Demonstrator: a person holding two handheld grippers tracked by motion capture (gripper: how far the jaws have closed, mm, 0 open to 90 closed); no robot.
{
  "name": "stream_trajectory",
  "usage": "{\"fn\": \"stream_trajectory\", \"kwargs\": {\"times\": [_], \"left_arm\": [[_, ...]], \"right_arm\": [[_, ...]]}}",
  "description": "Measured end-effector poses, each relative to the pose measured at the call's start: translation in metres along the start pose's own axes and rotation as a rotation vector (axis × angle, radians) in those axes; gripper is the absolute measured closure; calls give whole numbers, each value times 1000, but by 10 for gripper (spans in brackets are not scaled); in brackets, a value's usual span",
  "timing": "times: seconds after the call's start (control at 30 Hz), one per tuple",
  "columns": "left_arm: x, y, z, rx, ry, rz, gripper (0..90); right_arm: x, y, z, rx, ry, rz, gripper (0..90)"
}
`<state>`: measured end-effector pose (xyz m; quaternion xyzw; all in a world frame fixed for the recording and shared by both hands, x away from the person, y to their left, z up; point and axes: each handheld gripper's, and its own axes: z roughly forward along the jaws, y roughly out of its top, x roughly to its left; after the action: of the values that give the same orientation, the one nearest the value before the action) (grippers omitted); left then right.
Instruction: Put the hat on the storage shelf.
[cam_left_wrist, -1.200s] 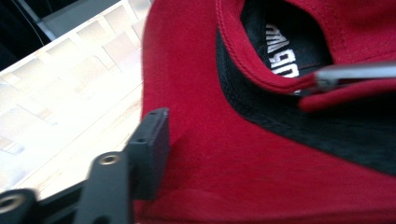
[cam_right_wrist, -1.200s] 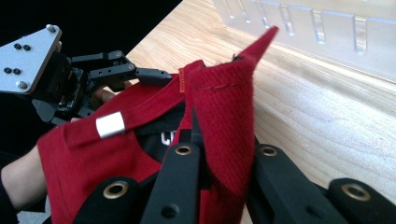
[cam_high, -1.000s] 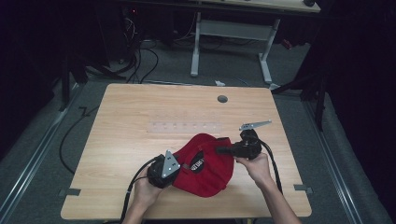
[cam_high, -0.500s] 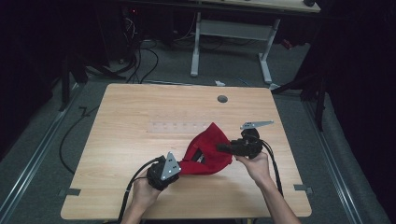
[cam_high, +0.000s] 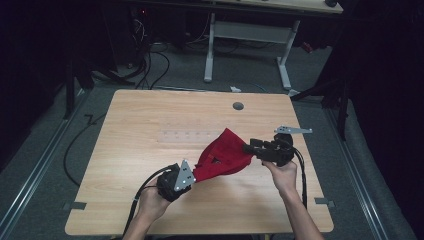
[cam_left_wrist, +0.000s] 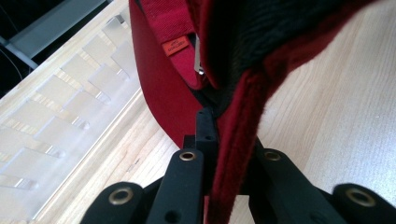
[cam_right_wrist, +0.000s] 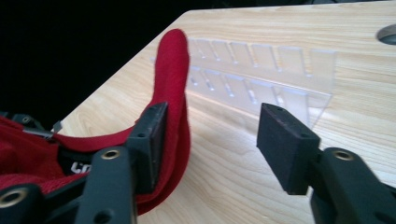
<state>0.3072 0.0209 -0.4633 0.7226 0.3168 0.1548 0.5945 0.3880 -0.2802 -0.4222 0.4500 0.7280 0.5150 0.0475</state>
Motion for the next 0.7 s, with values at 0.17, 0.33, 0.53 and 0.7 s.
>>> {"fn": "stream_trajectory", "kwargs": {"times": [0.17, 0.33, 0.53, 0.7], "left_arm": [[0, -3, 1, 23, 8, 19, 856], [10, 1, -5, 0, 42, -7, 857], [29, 13, -16, -74, 71, -103, 856], [38, 17, -18, -102, 89, -172, 855]], "right_arm": [[-7, -3, -3, -36, 0, 39, 417], [-15, -5, -13, -105, -13, 80, 408], [-23, -24, -10, -81, -126, 31, 397], [-29, -44, 3, -15, -186, 5, 395]]}}
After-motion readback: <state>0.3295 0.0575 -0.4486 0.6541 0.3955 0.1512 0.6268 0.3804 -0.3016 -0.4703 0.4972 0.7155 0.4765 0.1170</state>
